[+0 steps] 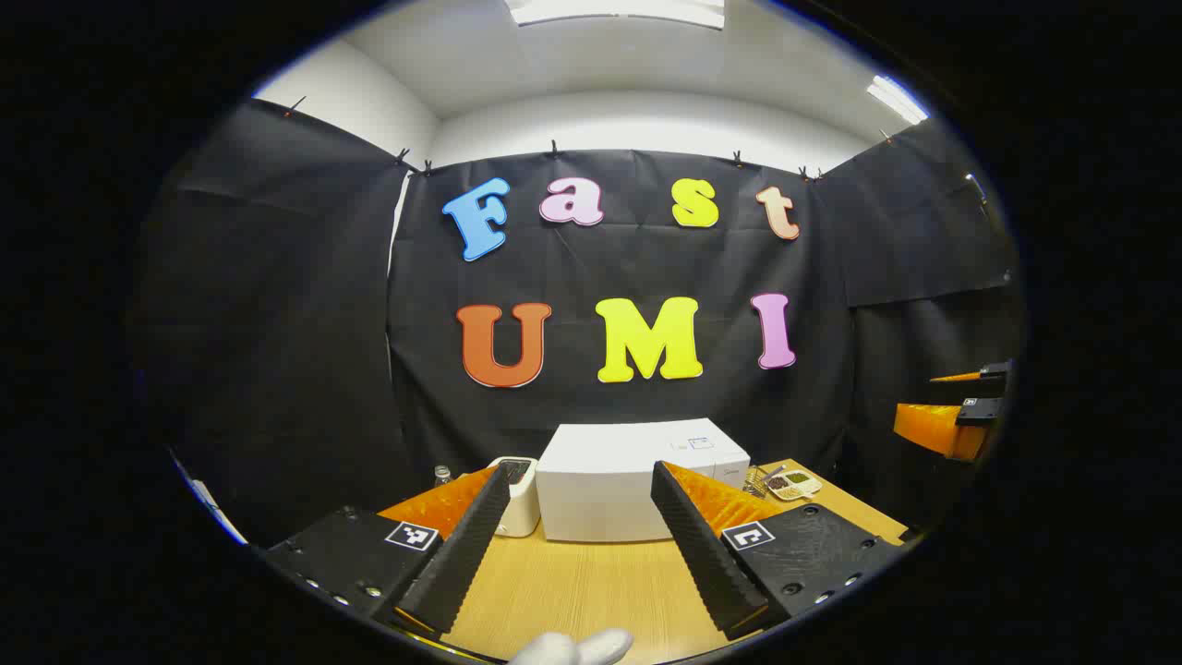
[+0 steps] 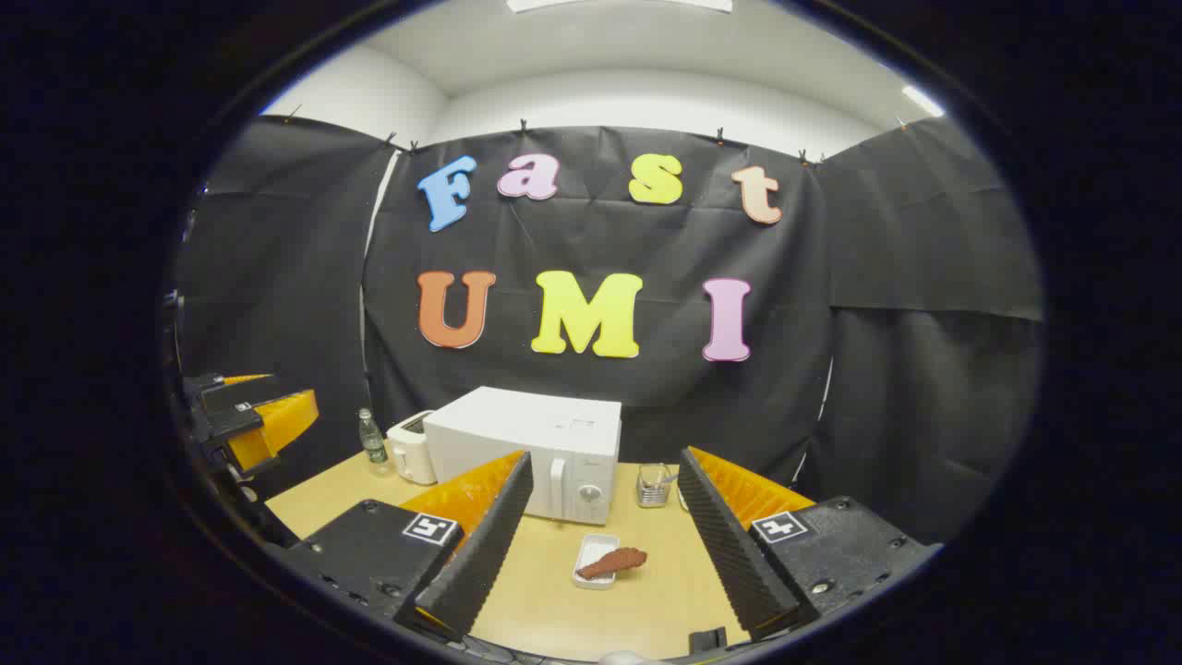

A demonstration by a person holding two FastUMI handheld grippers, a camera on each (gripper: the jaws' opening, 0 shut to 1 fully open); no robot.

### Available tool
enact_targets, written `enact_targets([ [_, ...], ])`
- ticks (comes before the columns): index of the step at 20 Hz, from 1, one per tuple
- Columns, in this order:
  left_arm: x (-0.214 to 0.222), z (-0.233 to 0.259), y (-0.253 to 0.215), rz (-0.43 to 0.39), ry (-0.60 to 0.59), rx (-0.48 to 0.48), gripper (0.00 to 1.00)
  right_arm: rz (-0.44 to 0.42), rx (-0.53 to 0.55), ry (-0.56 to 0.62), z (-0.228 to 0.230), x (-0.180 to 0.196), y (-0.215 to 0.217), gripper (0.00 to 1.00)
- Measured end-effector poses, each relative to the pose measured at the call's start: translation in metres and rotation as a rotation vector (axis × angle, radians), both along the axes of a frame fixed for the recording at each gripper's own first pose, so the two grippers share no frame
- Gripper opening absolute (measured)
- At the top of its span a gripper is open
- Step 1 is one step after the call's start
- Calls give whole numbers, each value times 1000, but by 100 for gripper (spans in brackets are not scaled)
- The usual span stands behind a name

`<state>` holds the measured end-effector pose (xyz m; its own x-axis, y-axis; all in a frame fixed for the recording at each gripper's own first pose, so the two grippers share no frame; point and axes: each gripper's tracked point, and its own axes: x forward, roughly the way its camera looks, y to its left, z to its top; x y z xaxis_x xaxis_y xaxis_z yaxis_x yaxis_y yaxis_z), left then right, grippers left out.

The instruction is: Open the microwave oven with the left hand, put the food in, and close the microwave oven.

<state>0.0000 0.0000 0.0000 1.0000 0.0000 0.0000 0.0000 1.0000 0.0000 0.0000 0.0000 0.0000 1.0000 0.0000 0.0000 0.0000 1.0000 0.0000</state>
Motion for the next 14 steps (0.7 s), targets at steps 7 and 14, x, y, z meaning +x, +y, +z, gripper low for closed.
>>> enact_targets([
  [7,13,-7,-10,-4,0,16,96,-13,7,0,0,8,-14,100],
  [14,41,-28,-31,-18,-1,38,95,-20,11,16,-2,19,-35,91],
])
